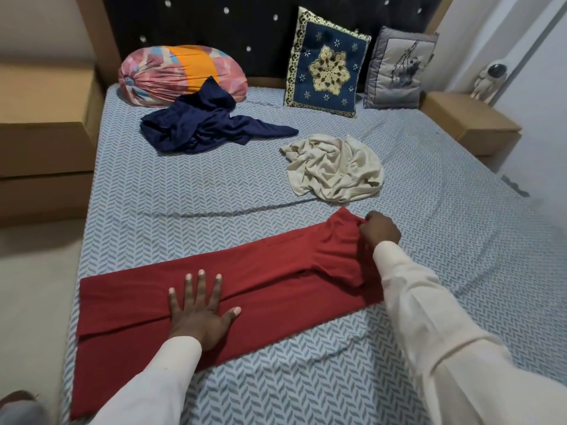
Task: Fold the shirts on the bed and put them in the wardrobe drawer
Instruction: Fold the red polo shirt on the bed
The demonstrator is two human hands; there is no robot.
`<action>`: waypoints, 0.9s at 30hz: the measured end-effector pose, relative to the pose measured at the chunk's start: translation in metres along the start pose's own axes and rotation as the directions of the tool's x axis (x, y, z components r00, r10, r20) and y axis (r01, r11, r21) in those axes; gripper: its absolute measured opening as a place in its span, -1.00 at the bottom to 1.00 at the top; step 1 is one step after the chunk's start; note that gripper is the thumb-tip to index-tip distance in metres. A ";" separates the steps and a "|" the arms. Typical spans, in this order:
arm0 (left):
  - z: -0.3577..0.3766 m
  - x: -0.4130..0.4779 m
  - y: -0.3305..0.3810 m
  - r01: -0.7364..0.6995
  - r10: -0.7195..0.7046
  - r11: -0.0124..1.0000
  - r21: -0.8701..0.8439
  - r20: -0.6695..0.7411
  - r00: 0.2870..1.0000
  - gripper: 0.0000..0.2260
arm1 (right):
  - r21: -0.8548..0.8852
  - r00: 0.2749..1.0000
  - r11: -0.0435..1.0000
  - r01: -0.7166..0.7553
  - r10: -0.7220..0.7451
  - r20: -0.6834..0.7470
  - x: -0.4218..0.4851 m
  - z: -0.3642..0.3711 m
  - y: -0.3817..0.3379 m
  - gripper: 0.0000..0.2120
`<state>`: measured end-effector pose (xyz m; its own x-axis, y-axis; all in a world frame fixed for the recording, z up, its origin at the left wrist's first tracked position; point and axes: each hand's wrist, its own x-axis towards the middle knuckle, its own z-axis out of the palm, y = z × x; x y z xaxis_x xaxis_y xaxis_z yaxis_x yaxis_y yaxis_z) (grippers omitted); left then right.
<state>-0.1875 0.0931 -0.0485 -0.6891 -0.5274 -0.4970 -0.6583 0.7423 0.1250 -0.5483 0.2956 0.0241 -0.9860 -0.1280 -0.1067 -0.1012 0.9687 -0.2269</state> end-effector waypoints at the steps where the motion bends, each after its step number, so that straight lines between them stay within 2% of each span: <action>1: 0.000 0.000 0.000 -0.001 0.001 1.000 -0.006 0.000 1.000 -0.23 | -0.013 0.998 1.000 0.024 -0.023 0.064 0.007 0.004 -0.005 -0.69; 4: 0.002 0.001 0.000 -0.005 0.005 1.000 -0.021 0.001 1.000 -0.24 | 0.171 0.964 0.985 -0.022 -0.025 0.263 0.020 0.023 -0.013 -0.68; 9: 0.002 0.002 0.000 0.002 -0.002 1.000 -0.023 0.005 1.000 -0.23 | 0.511 0.982 0.847 -0.149 0.064 0.180 0.034 0.037 -0.020 -0.60; 12: 0.001 0.002 0.000 0.002 -0.002 1.000 -0.024 0.008 1.000 -0.24 | 0.684 0.977 0.709 -0.172 0.034 0.211 0.045 0.031 -0.027 -0.60; 15: 0.001 0.002 -0.001 0.003 -0.002 1.000 -0.023 0.013 1.000 -0.24 | 0.789 0.991 0.600 -0.130 0.056 0.120 0.044 0.014 -0.026 -0.67; 17: 0.001 0.002 -0.001 0.002 -0.001 1.000 -0.023 0.011 1.000 -0.24 | 0.758 0.992 0.644 -0.103 0.124 0.029 0.032 0.006 -0.013 -0.67; 19: 0.001 0.002 0.000 -0.001 0.001 1.000 -0.022 0.008 1.000 -0.24 | 0.647 0.984 0.758 -0.082 0.166 -0.070 0.020 0.007 0.009 -0.65; 21: 0.000 0.002 0.000 -0.002 0.002 1.000 -0.015 0.016 1.000 -0.24 | 0.505 0.984 0.858 -0.098 0.158 -0.077 0.007 0.013 0.031 -0.61; 24: -0.001 0.001 0.001 0.003 -0.003 1.000 -0.006 0.031 1.000 -0.24 | 0.342 0.982 0.934 -0.099 0.148 -0.120 -0.007 0.020 0.043 -0.55; 25: -0.002 0.001 0.001 0.008 -0.008 1.000 -0.006 0.031 0.999 -0.24 | 0.293 0.975 0.955 -0.043 0.105 -0.198 -0.015 0.023 0.036 -0.56; 27: -0.004 0.001 0.002 0.016 -0.016 1.000 0.003 0.038 0.999 -0.24 | 0.178 0.916 0.963 0.202 -0.122 -0.381 -0.032 0.034 0.014 -0.62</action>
<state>-0.1904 0.0929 -0.0454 -0.6663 -0.5232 -0.5313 -0.6683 0.7351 0.1141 -0.5139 0.3058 -0.0088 -0.9417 -0.1543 0.2989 -0.2732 0.8693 -0.4120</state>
